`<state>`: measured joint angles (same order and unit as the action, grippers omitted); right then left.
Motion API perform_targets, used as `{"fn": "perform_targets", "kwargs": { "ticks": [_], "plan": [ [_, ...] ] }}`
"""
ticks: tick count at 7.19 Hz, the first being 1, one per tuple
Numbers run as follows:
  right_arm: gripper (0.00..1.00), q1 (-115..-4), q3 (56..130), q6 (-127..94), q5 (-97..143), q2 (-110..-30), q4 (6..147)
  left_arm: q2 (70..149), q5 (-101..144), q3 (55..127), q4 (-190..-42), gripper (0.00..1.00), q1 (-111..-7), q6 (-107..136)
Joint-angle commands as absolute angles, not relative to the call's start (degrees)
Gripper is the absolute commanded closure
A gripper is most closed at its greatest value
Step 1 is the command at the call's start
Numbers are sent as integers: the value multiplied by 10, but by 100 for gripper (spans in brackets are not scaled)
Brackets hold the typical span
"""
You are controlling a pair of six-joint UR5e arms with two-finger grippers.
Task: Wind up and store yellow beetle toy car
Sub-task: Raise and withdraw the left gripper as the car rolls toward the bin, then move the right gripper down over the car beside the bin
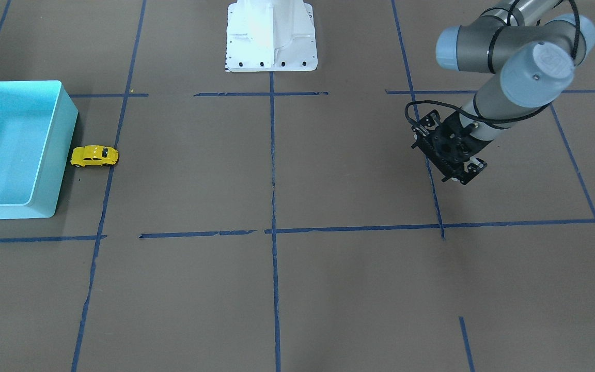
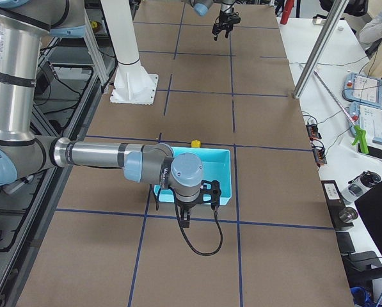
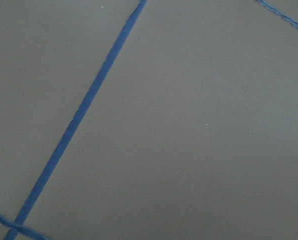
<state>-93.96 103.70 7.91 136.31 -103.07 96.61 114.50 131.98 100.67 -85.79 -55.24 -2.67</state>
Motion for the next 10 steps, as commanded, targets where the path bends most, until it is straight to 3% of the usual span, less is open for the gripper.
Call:
{"fn": "perform_targets", "kwargs": {
  "ticks": [1, 4, 7, 9, 10],
  "plan": [
    [0, -939, 1048, 78, 1368, -1026, 967, 1136, 1319, 1005, -812, 1, -616, 50],
    [0, -868, 1119, 83, 1362, -968, 972, 1122, 1239, 995, -715, 0, -677, 134],
    [0, -762, 1151, 81, 1381, -918, 971, 1042, 1243, 1009, -723, 0, -753, 129],
    [0, -596, 1133, 76, 1368, -814, 977, 929, 1285, 1023, -820, 0, -817, 78],
    [0, -598, 1144, 79, 1368, -809, 976, 879, 1329, 1022, -857, 0, -833, 74]
  ]
}}
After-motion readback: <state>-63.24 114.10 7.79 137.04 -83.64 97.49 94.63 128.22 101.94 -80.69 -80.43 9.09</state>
